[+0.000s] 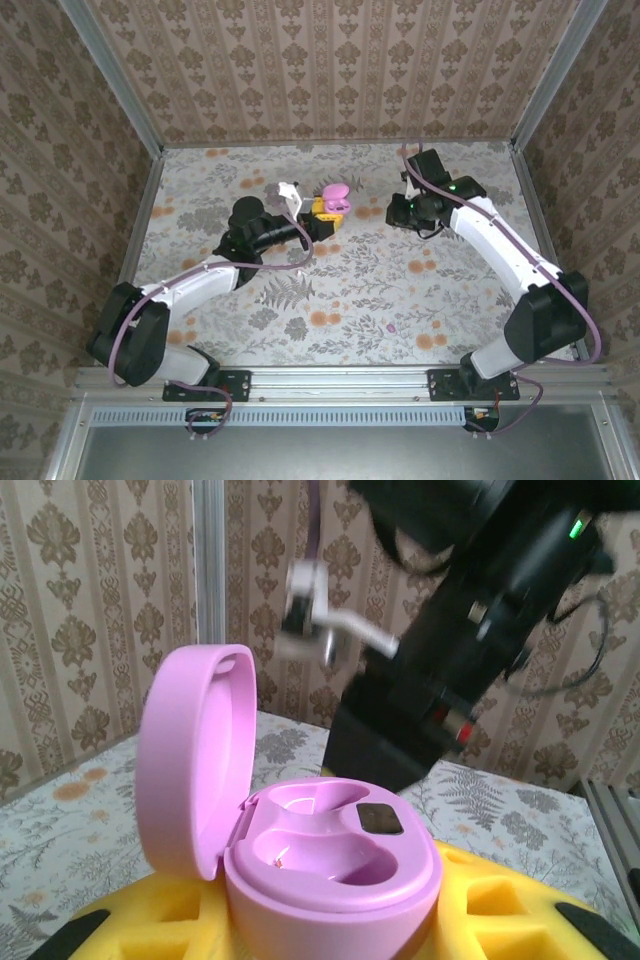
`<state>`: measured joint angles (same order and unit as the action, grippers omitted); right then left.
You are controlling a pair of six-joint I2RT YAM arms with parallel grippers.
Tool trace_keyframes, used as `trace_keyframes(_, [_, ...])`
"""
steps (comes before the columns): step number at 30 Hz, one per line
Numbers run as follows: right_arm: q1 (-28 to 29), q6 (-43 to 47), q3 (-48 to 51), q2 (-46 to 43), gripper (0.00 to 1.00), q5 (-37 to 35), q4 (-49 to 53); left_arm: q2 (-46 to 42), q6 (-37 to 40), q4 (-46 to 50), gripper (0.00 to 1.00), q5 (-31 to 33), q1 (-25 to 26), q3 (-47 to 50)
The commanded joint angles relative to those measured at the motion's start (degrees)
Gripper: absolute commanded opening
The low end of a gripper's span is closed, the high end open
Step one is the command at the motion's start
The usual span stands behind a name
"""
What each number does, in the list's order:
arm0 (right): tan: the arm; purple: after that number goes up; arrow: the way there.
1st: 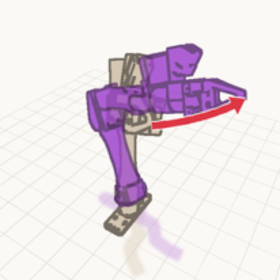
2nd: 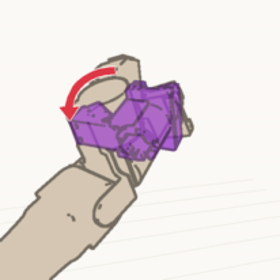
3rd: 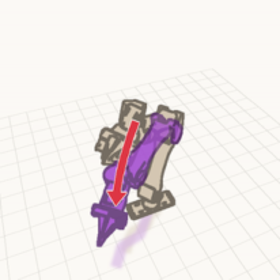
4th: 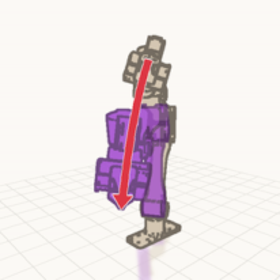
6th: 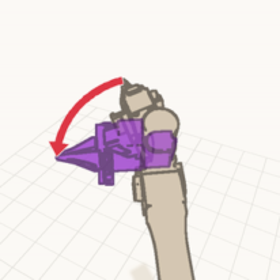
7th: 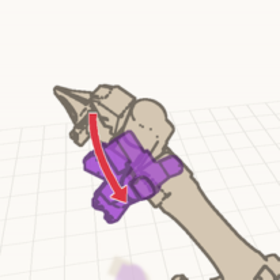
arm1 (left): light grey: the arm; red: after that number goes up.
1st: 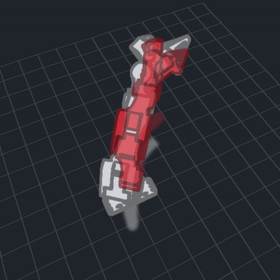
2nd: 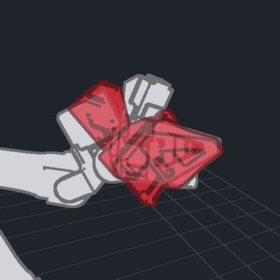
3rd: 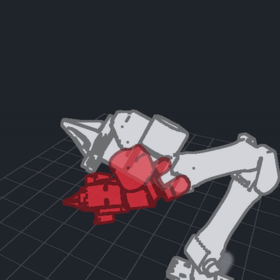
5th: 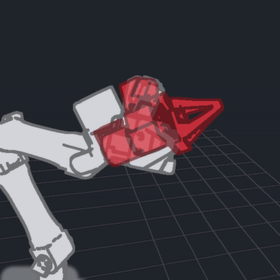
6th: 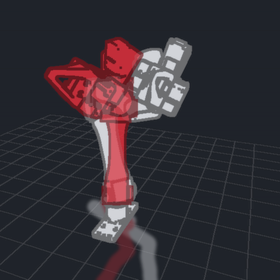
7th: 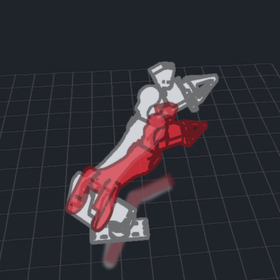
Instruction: Insert wireless bluetooth earbuds into charging case
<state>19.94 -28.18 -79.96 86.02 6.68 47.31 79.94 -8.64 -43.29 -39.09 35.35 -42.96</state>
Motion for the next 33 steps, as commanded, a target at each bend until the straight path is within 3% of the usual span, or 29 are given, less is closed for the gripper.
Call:
trace_keyframes(1, [1.73, 2.08, -5.57, -2.47, 0.22, -1.37, 5.59, 0.33, 3.20, -0.72, 0.24, 0.67, 0.71, 0.51])
trace_keyframes(17, [11.89, 4.50, -18.65, -0.80, 0.22, -0.75, 7.40, 1.13, 4.86, -0.64, 0.24, 1.40, 1.96, -0.20])
trace_keyframes(33, [14.07, 6.03, -19.62, 2.67, 0.22, -2.78, 8.33, 0.53, 4.69, -0.46, 0.24, 1.14, 2.16, -0.56])
